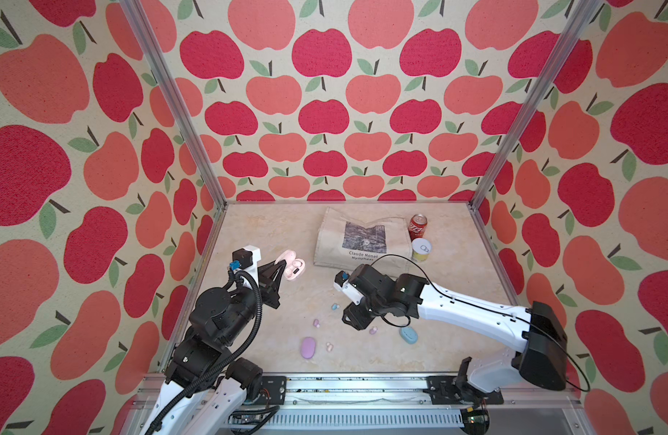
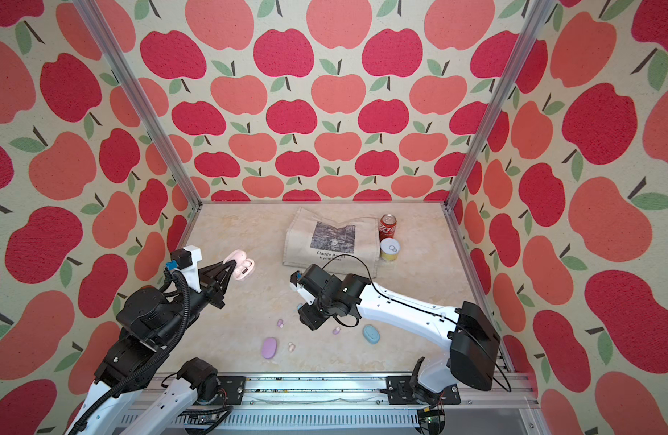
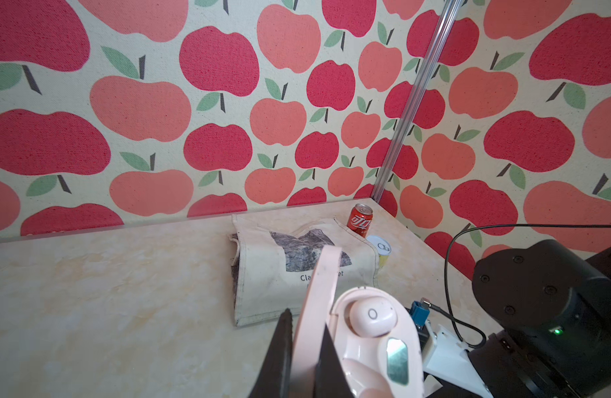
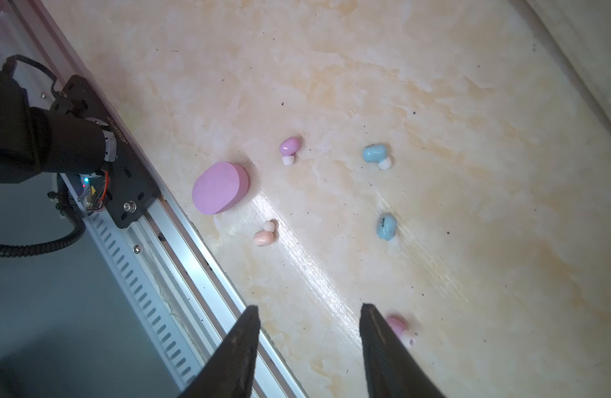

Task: Insert wireless bluetooth earbuds into charging case
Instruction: Pick up the wireless bluetooth earbud from the bottom-center of the table.

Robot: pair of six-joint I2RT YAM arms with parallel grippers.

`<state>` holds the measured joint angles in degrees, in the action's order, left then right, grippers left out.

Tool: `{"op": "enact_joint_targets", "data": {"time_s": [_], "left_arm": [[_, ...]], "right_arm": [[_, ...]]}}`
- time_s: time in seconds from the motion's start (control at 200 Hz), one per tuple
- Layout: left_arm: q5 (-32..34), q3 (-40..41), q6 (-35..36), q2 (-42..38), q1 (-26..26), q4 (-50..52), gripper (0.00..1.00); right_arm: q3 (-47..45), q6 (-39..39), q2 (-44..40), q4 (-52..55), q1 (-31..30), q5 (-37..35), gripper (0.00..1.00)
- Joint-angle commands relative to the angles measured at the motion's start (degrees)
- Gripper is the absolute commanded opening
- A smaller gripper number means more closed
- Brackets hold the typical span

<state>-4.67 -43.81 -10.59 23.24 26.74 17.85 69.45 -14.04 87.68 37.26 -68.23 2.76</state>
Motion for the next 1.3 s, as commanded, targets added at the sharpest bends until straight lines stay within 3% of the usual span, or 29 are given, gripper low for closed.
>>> {"op": "enact_joint_targets", "data": {"time_s": [0.0,0.2,0.485,0.625,0.91,1.291], "left_arm": [[3.3,2.0,1.7,-3.4,-0.4,0.6,0.0],[3.1,2.4,2.7,-4.6,-0.3,1.8,0.0],[2.6,1.4,3.0,-2.0,-0.3,1.4,0.0],[2.5,1.6,2.2,-1.8,-0.3,1.1,0.0],[3.8,2.0,2.5,-2.2,-0.3,1.7,0.0],[4.0,4.1,2.2,-2.6,-0.3,0.7,0.0]], "right_arm": [[4.1,12.5,5.4,0.2,-5.3,-2.3,0.53],[3.0,23.1,11.6,-3.3,-8.8,-0.2,0.55],[-8.9,40.9,7.5,-20.0,-9.8,6.6,0.55],[-9.4,48.2,9.1,-19.3,-8.8,10.2,0.55],[-7.6,54.3,14.3,-16.6,-6.5,11.9,0.55],[-6.4,54.2,18.1,-18.2,-4.5,12.8,0.55]]}}
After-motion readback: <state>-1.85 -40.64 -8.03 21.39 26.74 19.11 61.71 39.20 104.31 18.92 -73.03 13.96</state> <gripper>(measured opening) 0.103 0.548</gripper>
